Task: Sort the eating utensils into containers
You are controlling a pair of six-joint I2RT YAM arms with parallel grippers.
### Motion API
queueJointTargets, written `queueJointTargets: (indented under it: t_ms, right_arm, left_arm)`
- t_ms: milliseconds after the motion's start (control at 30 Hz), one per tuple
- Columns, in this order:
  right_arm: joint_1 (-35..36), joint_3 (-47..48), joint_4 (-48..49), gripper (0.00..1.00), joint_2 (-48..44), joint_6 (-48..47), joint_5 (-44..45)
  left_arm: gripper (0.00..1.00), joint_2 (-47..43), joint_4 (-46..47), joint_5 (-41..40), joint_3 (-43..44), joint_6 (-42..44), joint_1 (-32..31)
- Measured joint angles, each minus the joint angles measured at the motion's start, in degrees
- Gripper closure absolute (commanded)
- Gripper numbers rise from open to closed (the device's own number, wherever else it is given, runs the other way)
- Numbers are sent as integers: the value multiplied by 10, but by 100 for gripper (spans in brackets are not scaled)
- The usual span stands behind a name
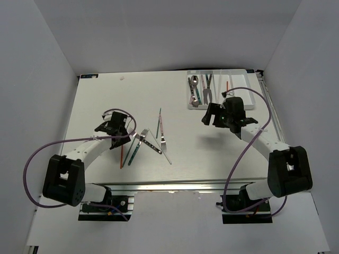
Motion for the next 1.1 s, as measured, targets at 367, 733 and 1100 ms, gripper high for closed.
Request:
queueJointTargets:
  t_ms: [367, 733, 1100]
  right_arm:
    - [1, -19, 22, 11, -53, 2, -8]
    - [2, -21, 24, 11, -69, 2, -9]
    - [2, -26, 24, 11, -91, 2, -9]
  left_arm:
    - [46, 49, 27, 39, -46, -25, 24]
    - [63, 54, 42, 21, -48, -47, 27]
    - [93, 27, 90, -2, -87, -75, 78]
